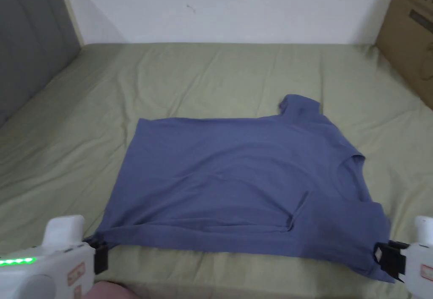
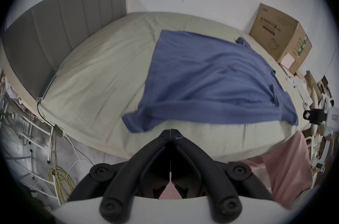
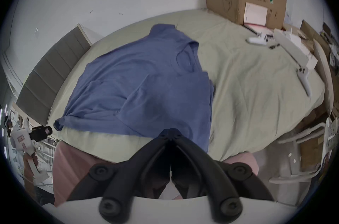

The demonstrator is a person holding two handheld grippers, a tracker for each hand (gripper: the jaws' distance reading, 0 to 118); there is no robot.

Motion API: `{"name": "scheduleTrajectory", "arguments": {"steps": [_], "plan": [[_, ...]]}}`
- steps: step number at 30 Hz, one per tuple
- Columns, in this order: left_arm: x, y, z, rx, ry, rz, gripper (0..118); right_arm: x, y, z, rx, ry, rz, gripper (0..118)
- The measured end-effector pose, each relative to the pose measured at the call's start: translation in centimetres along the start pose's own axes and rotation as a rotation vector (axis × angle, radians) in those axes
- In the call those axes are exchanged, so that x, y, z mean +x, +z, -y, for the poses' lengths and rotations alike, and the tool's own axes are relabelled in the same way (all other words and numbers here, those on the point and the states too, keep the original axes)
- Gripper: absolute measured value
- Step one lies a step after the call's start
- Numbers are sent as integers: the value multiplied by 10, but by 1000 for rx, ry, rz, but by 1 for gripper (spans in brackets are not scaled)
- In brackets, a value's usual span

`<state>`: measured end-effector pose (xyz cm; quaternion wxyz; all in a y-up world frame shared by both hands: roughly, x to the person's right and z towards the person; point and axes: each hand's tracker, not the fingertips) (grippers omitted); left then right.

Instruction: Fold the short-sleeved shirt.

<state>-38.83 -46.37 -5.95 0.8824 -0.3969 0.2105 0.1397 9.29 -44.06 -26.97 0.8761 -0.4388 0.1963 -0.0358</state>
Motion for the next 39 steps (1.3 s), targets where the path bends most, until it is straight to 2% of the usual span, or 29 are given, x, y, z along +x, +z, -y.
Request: {"name": "scheduleTrajectory", "arguments": {"steps": [2,3,4,5,6,7,9,14,15,16,17,18,20,21,23,24,25,26,27,30,31,32,33,34,36,37,39], "plan": [[3,-4,10,-31,-16,11,0,0,-4,5,-24,4,10,0],[0,-4,13,-29,-4,9,6,0,-5,10,-31,13,28,0],[-4,-4,14,-19,20,9,27,0,-5,10,-42,32,36,0],[-8,0,13,-9,32,8,57,0,-5,10,-46,40,39,0],[-12,-1,10,-11,33,2,72,0,-5,11,-47,38,41,0],[-17,-3,6,-6,34,-16,83,2,-5,11,-54,32,38,0],[-27,-8,-4,1,48,-34,86,5,-9,8,-66,11,29,0],[-49,-40,-21,-16,129,-22,84,6,-19,7,-80,-28,25,0],[-50,-49,-21,-26,131,-13,78,5,-22,8,-86,-30,24,0],[-49,-56,-20,-65,144,1,54,4,-24,9,-99,-29,24,0],[-49,-62,-20,-80,148,28,3,2,-26,9,-111,-25,27,0],[-45,-65,-17,-95,134,60,5,1,-27,9,-124,-17,30,0],[-34,-60,-12,-71,70,-8,5,0,-26,10,-125,-16,27,0],[-31,-61,-16,-78,37,3,5,0,-25,10,-125,-17,27,0],[-31,-57,-20,-74,64,6,5,1,-24,7,-121,-17,17,1],[-31,-55,-21,-70,84,19,5,1,-24,5,-121,-15,18,12],[-32,-51,-24,-63,102,17,5,1,-25,2,-121,-8,24,35],[-31,-48,-25,-60,108,18,5,1,-27,0,-121,2,35,72],[-30,-46,-26,-60,108,20,5,4,-31,-2,-123,4,51,86],[-24,-41,-30,-57,85,18,5,13,-48,-10,-133,-22,63,83],[-20,-39,-29,-60,72,15,5,22,-59,-13,-151,-39,61,70],[-18,-38,-29,-64,62,13,5,26,-69,-15,-198,-62,72,25],[-20,-40,-30,-67,54,11,5,29,-76,-15,-212,-62,57,4],[-19,-39,-30,-69,51,9,5,31,-80,-14,-208,-55,37,4],[-17,-36,-30,-72,64,12,5,30,-81,-13,-215,-46,72,4],[-21,-37,-31,-67,72,11,5,28,-76,-14,-212,-3,53,4],[-19,-33,-33,-64,76,8,5,20,-68,-14,-186,80,97,4]]}}
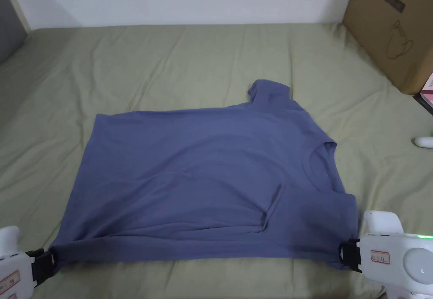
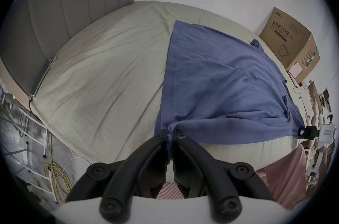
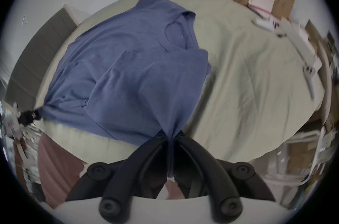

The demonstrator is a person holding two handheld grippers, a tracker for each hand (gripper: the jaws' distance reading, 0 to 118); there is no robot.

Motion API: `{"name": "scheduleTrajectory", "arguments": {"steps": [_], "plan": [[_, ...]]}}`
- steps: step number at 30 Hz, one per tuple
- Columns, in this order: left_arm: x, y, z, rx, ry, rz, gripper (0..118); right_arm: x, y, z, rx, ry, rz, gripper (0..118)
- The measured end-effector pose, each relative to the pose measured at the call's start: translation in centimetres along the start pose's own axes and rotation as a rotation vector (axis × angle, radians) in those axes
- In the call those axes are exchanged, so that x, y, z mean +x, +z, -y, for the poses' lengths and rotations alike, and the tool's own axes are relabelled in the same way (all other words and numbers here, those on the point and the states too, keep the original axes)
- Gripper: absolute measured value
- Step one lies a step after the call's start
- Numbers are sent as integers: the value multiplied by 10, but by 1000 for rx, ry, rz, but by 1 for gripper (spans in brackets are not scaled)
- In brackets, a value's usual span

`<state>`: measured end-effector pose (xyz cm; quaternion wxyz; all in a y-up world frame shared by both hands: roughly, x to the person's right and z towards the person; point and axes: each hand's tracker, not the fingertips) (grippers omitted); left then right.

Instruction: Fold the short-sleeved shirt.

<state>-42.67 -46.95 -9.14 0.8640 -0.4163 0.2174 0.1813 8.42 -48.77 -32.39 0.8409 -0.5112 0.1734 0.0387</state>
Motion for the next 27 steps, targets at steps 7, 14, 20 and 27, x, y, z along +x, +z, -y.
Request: {"name": "scheduleTrajectory", "arguments": {"steps": [7,14,20,27], "plan": [[3,8,-25,17,-17,-10,5,-1,42,-32,76,-16,-45,4],[13,-22,-105,48,6,-52,5,6,24,-122,97,-13,-70,4],[32,-87,-159,7,-97,-100,34,7,-41,-180,15,-71,-53,28],[26,-83,-149,7,-76,-118,90,1,-33,-169,21,-57,-8,62]]}}
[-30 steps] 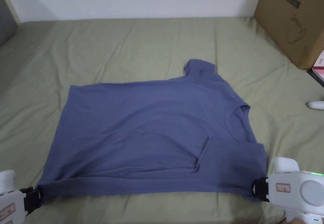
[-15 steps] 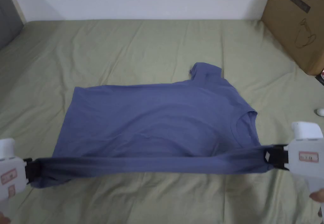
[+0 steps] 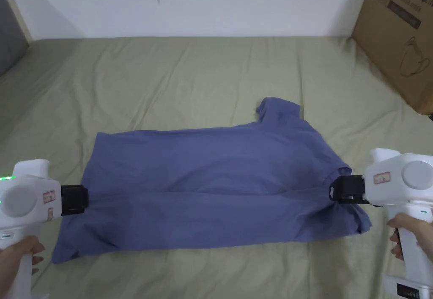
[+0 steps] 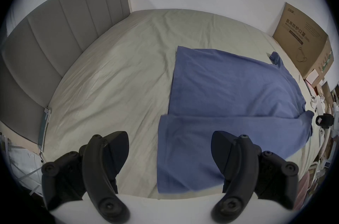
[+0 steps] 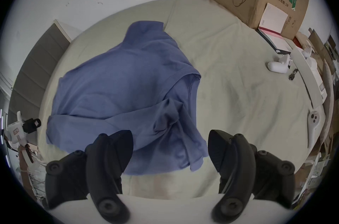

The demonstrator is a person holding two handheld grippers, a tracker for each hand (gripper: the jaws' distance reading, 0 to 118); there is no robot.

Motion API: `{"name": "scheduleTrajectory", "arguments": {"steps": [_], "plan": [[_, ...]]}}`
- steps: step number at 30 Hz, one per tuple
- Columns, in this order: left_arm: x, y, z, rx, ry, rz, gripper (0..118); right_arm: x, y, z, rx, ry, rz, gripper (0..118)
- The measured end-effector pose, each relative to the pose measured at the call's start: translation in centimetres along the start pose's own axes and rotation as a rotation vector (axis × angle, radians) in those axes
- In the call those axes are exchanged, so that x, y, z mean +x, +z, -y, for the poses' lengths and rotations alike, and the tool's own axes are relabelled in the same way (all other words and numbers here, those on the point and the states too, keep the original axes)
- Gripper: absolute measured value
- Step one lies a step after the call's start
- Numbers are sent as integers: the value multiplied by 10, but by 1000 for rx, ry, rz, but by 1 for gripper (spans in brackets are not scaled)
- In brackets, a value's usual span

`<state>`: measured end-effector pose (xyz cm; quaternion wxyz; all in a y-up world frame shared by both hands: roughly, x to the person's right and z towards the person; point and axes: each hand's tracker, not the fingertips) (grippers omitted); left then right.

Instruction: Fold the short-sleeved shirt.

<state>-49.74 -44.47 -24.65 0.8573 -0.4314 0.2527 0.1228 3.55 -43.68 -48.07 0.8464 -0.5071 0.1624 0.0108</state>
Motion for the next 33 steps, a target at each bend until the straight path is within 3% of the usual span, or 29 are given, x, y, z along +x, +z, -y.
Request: {"name": "scheduleTrajectory", "arguments": {"steps": [1,2,3,4,5,8,11,12,13,14,15,16,19,21,23,24,25,27,29,33], "plan": [[-3,5,7,-4,-1,12,71,2,10,7,18,-5,-25,34],[-7,11,15,-4,0,27,51,3,19,14,41,-11,-40,14],[-10,19,24,14,18,54,40,4,28,22,71,-14,-47,6],[-12,26,35,19,33,84,40,6,34,31,80,-25,-33,6],[-14,32,46,7,34,102,0,8,38,41,88,-33,-21,3],[-13,41,71,4,28,62,0,10,44,68,75,-35,-66,0],[-17,42,77,13,56,81,0,3,43,91,35,12,-21,0],[-18,40,75,18,74,87,6,1,42,96,28,16,-19,0],[-19,36,73,24,97,89,29,0,41,101,23,14,-23,0],[-20,30,69,15,119,98,70,-1,41,106,19,2,-33,0],[-20,22,66,1,128,92,93,-2,41,110,15,-10,-44,0],[-19,9,64,-31,129,94,102,-3,42,114,14,-18,-52,0],[-12,-19,68,-118,125,107,75,-7,39,118,2,-23,-59,0],[-6,-32,76,-149,109,93,63,-10,37,119,-5,-22,-59,0],[3,-20,77,-105,61,51,29,-11,35,116,-11,-22,-58,1],[4,-16,74,-97,54,47,11,-12,35,114,-11,-19,-54,3],[6,-13,71,-86,13,52,6,-6,29,107,-5,-10,-44,9],[-4,-12,65,-95,28,138,6,-4,22,92,0,-5,-19,48],[-4,-9,61,-98,39,115,6,5,9,72,28,-6,-4,86],[-9,-11,60,-90,28,122,6,23,-31,36,47,-32,19,85]]}}
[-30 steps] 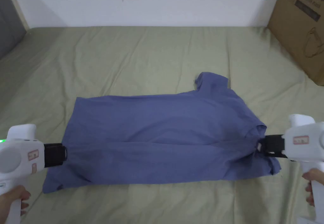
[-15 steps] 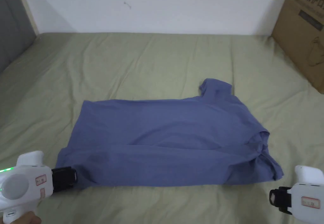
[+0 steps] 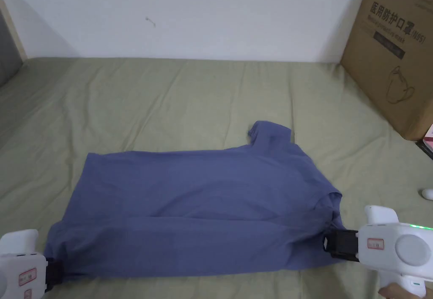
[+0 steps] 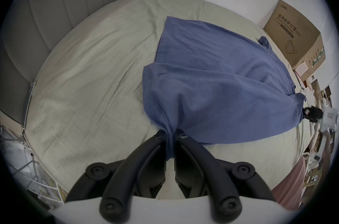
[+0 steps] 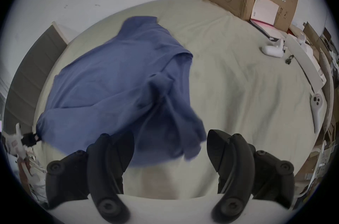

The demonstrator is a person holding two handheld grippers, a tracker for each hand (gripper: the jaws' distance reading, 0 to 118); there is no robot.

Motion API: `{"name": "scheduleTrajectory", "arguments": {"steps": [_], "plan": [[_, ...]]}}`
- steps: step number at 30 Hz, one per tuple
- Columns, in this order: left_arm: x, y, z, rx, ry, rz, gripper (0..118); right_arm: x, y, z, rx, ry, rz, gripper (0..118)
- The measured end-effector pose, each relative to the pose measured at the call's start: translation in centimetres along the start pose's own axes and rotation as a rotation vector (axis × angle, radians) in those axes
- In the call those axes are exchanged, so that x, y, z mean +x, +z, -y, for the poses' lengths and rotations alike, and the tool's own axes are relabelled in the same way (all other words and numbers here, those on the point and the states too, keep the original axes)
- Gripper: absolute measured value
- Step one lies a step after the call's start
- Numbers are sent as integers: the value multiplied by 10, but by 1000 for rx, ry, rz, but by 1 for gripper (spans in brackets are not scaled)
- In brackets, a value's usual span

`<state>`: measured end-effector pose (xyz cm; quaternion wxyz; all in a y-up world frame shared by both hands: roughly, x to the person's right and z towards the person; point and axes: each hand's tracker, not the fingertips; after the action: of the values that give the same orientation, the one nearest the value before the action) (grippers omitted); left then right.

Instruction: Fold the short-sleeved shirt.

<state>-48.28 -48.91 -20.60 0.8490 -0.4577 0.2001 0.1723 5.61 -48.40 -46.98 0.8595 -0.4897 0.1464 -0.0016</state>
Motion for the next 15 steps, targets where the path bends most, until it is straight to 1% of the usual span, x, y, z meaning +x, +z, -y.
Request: {"name": "scheduleTrajectory", "arguments": {"steps": [1,2,3,4,5,6,7,8,10,12,13,15], "plan": [[1,1,1,-2,-5,-1,6,4,-14,-6,-36,-20,16,85],[2,3,2,-6,-8,-1,6,6,-24,-9,-81,-45,31,72],[2,3,2,-10,-9,1,6,7,-29,-6,-77,-32,15,44],[2,2,2,-12,-7,2,6,1,-30,1,-74,-25,8,19],[2,2,1,-17,-4,4,6,0,-32,7,-80,-30,7,18],[2,5,3,-18,-1,7,6,-1,-27,11,-44,-62,-24,17],[3,6,3,-17,0,6,6,-1,-21,14,-5,-82,7,17],[3,8,2,-17,0,8,6,2,-17,17,-11,-102,-7,17],[-1,9,4,-13,-16,5,6,1,-5,19,-22,-88,-5,17],[0,17,3,-12,-41,-2,6,0,11,24,-9,-26,10,17],[0,23,5,-5,-51,-9,6,1,21,28,-6,-20,8,17],[-1,39,13,-1,-64,-41,6,7,36,39,-1,-47,-4,17]]}}
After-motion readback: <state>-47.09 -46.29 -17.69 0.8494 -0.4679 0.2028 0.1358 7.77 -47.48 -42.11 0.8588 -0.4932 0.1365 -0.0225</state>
